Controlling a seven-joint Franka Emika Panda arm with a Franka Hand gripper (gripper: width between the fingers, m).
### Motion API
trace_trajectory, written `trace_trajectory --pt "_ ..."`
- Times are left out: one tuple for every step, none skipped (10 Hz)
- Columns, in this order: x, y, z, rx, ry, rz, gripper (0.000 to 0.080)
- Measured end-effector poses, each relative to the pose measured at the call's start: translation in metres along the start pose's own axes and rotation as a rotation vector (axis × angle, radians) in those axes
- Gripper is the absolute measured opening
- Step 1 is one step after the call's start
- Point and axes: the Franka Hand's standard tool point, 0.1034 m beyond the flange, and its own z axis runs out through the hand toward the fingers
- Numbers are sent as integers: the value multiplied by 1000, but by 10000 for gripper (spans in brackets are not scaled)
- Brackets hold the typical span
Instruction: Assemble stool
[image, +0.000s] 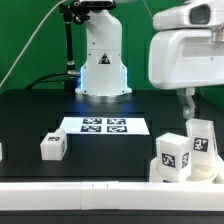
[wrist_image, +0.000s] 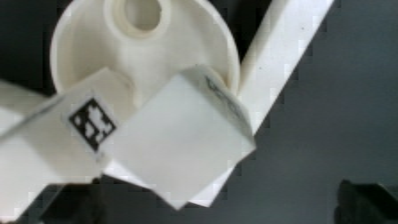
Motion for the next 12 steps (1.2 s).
trace_trajectory --pt "-1 1 1 -1 0 -14 649" --pt "-2 3 1 -6 -3 -73 649" --pt "-2 4 2 -8 -5 -133 649" --pt "-4 4 8 -7 -12 -249 649" --pt "-2 4 11 -11 -16 -292 649" --pt "-1 6 13 -22 -23 -382 649" --pt "-1 6 17 -20 -28 -374 649" --pt "-2 6 19 -19 -31 -375 649" --pt "-3 7 21 -19 -34 -374 649" --pt "-3 6 22 -18 -36 -373 649" --pt "-4 6 24 -16 -39 -374 538" --pt "-4 6 24 -17 -39 -372 404"
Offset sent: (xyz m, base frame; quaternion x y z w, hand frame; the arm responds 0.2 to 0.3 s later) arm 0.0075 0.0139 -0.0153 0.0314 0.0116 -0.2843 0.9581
